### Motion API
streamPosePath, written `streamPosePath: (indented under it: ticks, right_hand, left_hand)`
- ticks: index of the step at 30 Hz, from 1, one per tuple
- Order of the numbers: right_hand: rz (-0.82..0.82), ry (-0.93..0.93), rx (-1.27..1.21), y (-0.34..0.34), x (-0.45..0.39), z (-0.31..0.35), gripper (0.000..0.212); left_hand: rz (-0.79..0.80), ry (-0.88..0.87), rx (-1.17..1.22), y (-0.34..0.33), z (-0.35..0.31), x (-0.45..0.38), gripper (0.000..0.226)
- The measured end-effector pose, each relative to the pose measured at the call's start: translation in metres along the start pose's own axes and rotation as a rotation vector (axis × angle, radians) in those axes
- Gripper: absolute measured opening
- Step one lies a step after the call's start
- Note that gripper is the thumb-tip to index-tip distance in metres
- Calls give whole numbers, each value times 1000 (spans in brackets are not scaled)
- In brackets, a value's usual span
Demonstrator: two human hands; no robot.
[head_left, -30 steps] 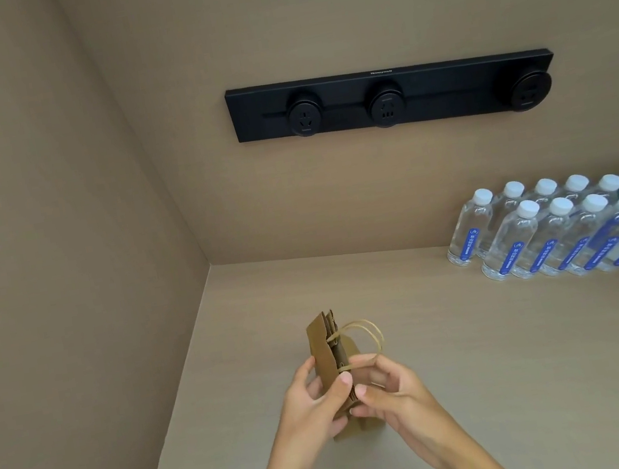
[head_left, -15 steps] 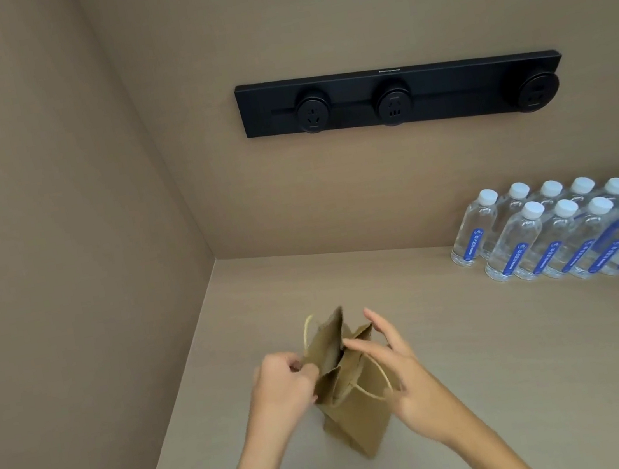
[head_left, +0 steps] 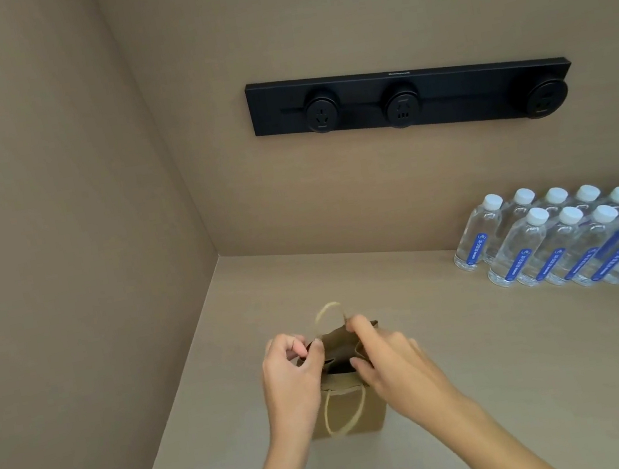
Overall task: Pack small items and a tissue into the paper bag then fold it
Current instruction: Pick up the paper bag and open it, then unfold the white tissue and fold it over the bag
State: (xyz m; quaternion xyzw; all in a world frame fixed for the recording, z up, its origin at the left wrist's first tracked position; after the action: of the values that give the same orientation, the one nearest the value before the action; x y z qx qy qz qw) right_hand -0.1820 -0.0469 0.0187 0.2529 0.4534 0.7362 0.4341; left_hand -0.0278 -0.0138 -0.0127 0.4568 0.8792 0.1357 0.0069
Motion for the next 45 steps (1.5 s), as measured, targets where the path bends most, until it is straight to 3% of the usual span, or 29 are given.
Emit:
streamPosePath:
  ticks: [2,6,12,16,18,22,26,29,31,32,34,36,38,40,45]
  right_hand:
    - [0,-41,17,-1,-1,0,5]
    - [-41,-130,-9,-2,2,2,16]
    - [-67,-204,-19,-5,9,11,16]
    - [-78,-253,-1,-1,15,10,10]
    - [-50,-280,7,5,20,10,9]
    - [21,-347,80,18,39,7,30]
    - [131,-375,265,37,62,11,26]
    - [144,-228,448,45,75,22,33]
    - [140,-70,488,47,77,36,25]
    - [171,19,470,49,76,43,15]
    - [243,298,494,51,70,58,18]
    - [527,436,534,46,63,65,19]
    - [784,352,593,34,53,57,19]
    - [924,248,667,18,44,46,17]
    - [1022,-24,556,-33,18,17,19]
  left_hand:
    - [-18,-106,-79,3,-2,6,39]
    - [41,-397,-284,5,2,27,25]
    - [104,-566,-611,11,-4,42,22]
    - [163,-464,-818,13,-15,38,59]
    - [204,-349,-869,19,-16,34,48]
    - [266,-147,-862,36,-8,27,24]
    - [385,-90,-772,44,-1,40,51]
    - [465,-94,-746,40,-5,57,67]
    - [496,-97,-732,36,-8,68,72]
    - [502,-110,-723,34,-9,71,72]
    - [518,-121,-695,31,-11,75,72]
    - [521,-105,-685,29,-12,76,72]
    - [497,-86,-713,29,-12,78,74]
    - [468,-91,-727,32,-11,78,75]
    - [472,-83,-660,30,-8,84,75]
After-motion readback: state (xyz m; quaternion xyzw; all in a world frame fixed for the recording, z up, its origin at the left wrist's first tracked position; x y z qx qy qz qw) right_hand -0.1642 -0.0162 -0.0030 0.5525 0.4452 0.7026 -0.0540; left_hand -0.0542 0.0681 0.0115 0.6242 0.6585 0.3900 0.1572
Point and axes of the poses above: each hand's wrist, its own x-axis away from the middle knuckle, its own y-axis out of the back of the hand, z = x × y, the point moved 1 cm from there along -x, towards the middle knuckle, and after that the axes turned 1 degree about x, right-handed, at the moved point
